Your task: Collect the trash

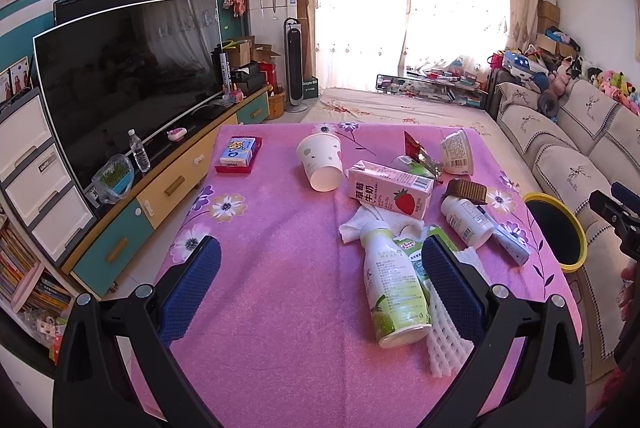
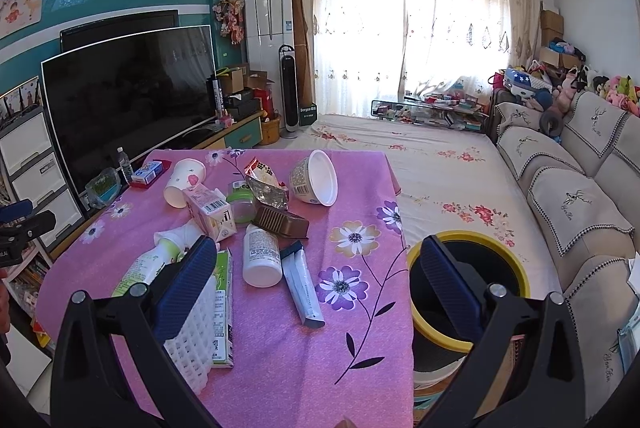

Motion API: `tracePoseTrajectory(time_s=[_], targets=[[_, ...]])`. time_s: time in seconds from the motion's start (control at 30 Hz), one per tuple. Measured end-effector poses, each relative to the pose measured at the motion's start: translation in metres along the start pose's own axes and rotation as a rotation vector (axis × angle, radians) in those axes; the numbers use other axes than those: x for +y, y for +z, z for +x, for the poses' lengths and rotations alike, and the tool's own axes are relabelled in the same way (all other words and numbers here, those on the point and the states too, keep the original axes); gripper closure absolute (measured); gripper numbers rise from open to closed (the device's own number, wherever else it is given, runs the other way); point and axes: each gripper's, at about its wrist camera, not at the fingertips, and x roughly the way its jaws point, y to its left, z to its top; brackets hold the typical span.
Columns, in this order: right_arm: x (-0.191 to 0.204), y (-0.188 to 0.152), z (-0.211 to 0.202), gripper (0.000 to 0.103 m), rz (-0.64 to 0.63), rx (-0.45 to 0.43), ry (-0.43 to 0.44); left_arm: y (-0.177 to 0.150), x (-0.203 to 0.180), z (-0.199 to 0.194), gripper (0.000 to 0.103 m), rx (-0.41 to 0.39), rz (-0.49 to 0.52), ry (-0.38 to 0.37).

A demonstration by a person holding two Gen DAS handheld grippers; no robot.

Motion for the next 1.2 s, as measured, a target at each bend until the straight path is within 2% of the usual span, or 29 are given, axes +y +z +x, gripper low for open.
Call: tracePoseTrajectory(time_s=[1.2], targets=[[0.0018, -0.0042, 0.0059, 0.006, 0.006, 0.013, 0.003, -0.0035, -0.0039, 0.0052, 0.004, 0.005, 0.019, 0.012]])
